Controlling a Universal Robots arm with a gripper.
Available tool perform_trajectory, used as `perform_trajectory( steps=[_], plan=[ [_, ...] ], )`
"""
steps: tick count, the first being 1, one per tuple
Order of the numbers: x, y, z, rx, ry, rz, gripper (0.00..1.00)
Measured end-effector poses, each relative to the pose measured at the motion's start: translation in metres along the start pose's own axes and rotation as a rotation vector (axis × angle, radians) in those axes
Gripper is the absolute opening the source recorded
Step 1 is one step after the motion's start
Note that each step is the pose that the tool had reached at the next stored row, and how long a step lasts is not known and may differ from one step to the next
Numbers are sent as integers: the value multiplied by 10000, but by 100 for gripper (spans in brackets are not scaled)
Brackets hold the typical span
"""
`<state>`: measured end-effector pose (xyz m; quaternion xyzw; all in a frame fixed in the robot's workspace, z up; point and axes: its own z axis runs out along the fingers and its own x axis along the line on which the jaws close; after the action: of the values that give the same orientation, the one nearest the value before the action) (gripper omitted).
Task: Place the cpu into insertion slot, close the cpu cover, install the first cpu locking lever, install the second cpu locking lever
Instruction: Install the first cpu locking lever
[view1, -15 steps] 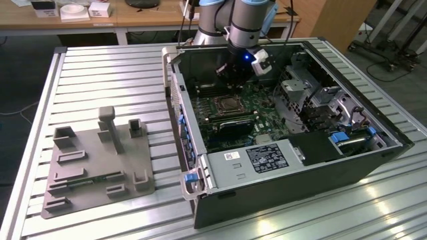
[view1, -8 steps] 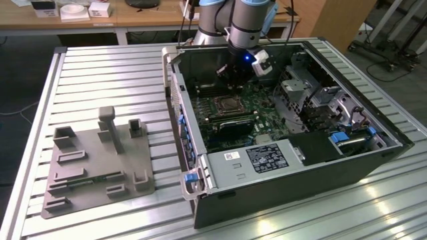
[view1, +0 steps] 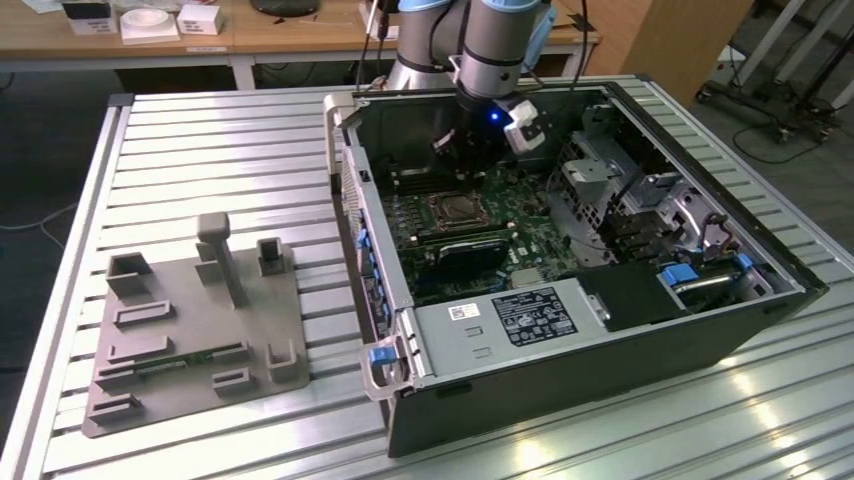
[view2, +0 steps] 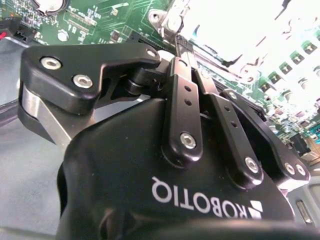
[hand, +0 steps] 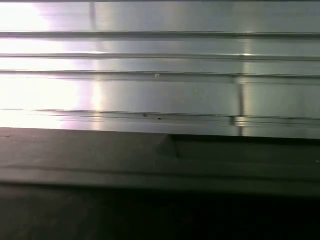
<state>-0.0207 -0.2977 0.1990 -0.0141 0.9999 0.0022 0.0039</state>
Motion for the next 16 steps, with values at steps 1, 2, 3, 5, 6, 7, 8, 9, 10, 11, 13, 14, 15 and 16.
perform_trajectory(
  steps=[1,2,3,5,6,7,8,9,10,11,13,14,15,16],
  plan=[
    [0,0,4,8,1,0,10],
    [1,-1,9,20,5,2,10],
    [1,-1,15,30,5,1,10],
    [1,0,32,31,4,1,10],
    [1,0,36,32,4,1,10],
    [1,-1,37,33,3,1,10],
    [1,-1,37,34,3,1,10],
    [1,0,38,33,3,1,10],
    [0,1,38,32,2,1,10],
    [0,2,38,29,2,1,10],
    [0,3,37,25,1,1,10],
    [0,3,32,22,-1,1,10],
    [-1,4,24,15,-5,1,10],
    [-2,7,10,2,-14,1,10]
  ],
)
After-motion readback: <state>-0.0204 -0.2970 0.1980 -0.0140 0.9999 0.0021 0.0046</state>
